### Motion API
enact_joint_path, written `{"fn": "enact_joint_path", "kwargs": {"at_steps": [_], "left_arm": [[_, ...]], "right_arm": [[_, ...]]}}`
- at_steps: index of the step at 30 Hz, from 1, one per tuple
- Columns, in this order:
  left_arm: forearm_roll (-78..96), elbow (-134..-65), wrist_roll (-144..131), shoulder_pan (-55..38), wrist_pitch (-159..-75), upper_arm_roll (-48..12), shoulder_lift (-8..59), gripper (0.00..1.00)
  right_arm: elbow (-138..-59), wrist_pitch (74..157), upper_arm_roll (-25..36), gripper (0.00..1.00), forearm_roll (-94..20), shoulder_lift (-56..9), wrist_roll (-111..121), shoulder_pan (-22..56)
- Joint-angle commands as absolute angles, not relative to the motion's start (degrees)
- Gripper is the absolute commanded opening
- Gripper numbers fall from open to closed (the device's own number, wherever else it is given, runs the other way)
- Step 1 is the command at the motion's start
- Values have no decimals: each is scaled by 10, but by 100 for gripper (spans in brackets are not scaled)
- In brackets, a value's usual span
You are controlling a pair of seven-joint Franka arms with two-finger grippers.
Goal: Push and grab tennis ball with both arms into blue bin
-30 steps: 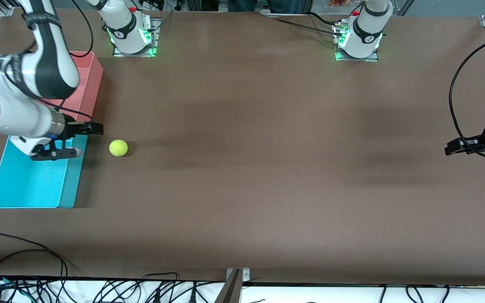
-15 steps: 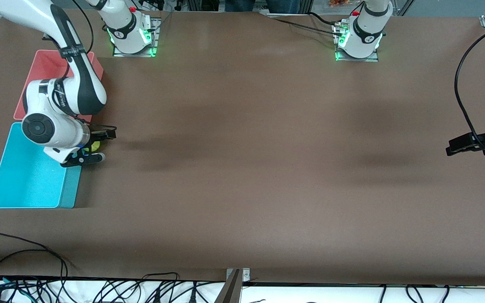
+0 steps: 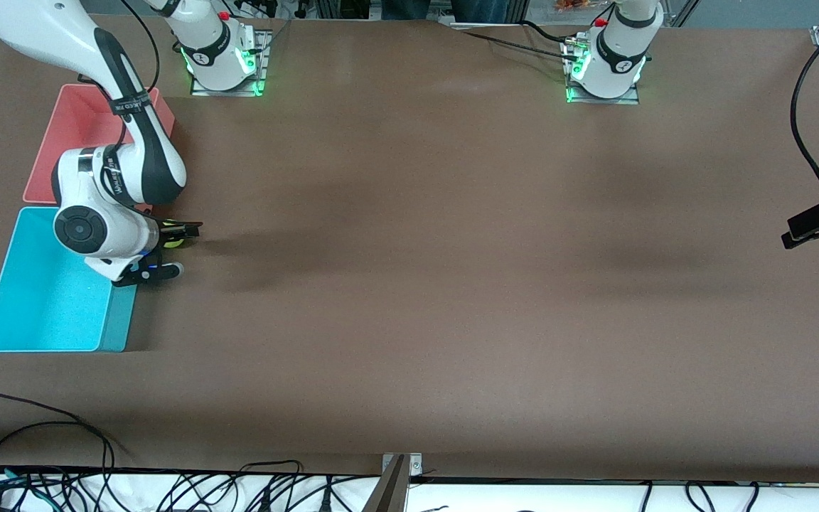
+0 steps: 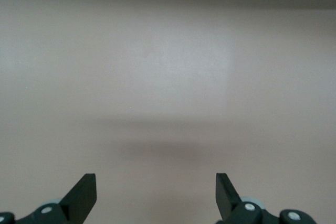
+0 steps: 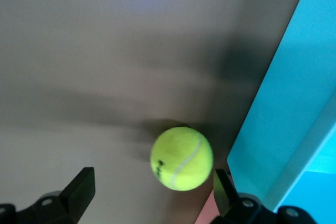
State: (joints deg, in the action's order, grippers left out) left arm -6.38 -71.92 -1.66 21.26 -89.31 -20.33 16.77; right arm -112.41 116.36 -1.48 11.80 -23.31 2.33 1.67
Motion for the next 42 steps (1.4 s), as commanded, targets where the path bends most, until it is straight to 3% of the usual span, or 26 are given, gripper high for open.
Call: {"fn": "enact_joint_path", "kwargs": {"at_steps": [1,4,8,14,20,24,28,32,42], "left_arm": [[-49,-724,-10,217,-891,-204,161,100],[-39,-726,-7,213,-891,-192,149,100],[-3,-737,-5,168,-890,-126,130,100],[37,-815,-2,89,-891,-29,67,100],[36,-875,-3,10,-892,45,19,100],[36,-893,-3,-39,-893,86,10,100],[35,-900,-3,-51,-900,90,6,100],[36,-900,-3,-51,-900,86,10,100],[31,-893,-1,-52,-900,87,17,100]], "right_arm": [[-1142,1167,-10,100,144,-241,22,15],[-1151,1172,-10,100,144,-250,21,15],[-1156,1176,-10,100,144,-256,21,15],[-1171,1215,-7,99,141,-269,20,13],[-1172,1219,-8,76,138,-273,19,10],[-1171,1220,-8,52,136,-279,20,9],[-1167,1213,-8,38,136,-276,19,9],[-1156,1195,-10,38,135,-258,22,10],[-1018,1013,-11,38,120,-247,41,10]]}}
